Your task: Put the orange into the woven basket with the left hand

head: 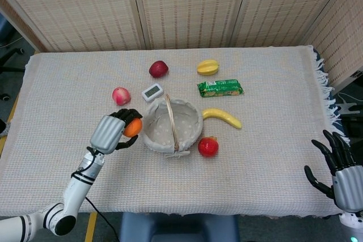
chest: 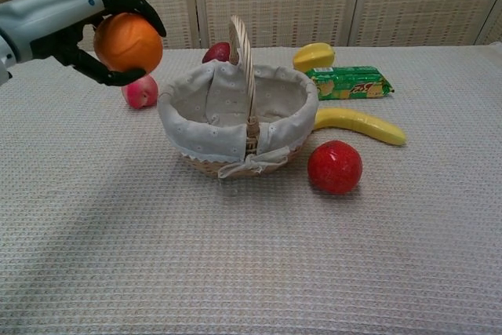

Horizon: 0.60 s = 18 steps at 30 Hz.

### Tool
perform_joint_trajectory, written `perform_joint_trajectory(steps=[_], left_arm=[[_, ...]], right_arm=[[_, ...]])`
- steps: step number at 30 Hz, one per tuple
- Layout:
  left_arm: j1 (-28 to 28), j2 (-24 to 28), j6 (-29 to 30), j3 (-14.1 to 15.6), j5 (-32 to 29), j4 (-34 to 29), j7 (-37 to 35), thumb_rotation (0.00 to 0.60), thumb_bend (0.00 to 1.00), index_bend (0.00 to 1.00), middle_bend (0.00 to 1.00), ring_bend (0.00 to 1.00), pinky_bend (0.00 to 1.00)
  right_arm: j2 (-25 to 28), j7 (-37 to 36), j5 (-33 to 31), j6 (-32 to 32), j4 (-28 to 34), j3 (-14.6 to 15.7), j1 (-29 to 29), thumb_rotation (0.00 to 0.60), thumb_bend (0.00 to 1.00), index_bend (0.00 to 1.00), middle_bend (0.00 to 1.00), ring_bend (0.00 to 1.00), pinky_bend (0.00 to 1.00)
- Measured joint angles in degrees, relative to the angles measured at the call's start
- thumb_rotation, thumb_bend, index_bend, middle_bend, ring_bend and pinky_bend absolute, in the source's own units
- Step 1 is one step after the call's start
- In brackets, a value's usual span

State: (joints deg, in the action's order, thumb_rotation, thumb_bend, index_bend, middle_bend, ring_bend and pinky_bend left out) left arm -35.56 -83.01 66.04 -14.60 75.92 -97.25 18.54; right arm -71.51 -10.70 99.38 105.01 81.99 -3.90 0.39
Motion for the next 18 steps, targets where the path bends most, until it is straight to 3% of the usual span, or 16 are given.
perform_joint_trajectory(steps=[11, 13, 15, 18], left_arm=[[-4.29, -9.72, -0.78, -0.52, -1.27, 8.68, -1.07, 0.600, 0.48, 0.47, 0.35, 0.55, 0.58], [-4.65, -9.93, -0.94, -0.46, -1.23, 8.79, -1.47, 0.600, 0.46, 0.33, 0.27, 0.46, 0.53], [-4.80, -9.56, -1.70, -0.24, -1.35, 8.47, -1.85, 0.600, 0.42, 0.11, 0.13, 0.33, 0.46], [-5.02, -8.49, -3.04, 0.34, -1.57, 7.69, -2.86, 0.600, 0.41, 0.00, 0.02, 0.20, 0.41]], right_arm=[[0.16, -0.33, -0.33, -0.19, 0.05, -0.20, 0.09, 0.600, 0.26, 0.18, 0.03, 0.00, 0.15], [0.13, -0.27, -0.34, -0.24, 0.04, -0.19, 0.11, 0.600, 0.26, 0.18, 0.03, 0.00, 0.15], [0.15, -0.28, -0.35, -0.28, 0.05, -0.18, 0.12, 0.600, 0.26, 0.19, 0.03, 0.00, 0.15], [0.13, -0.25, -0.36, -0.26, 0.07, -0.22, 0.14, 0.600, 0.26, 0.19, 0.03, 0.00, 0.15]])
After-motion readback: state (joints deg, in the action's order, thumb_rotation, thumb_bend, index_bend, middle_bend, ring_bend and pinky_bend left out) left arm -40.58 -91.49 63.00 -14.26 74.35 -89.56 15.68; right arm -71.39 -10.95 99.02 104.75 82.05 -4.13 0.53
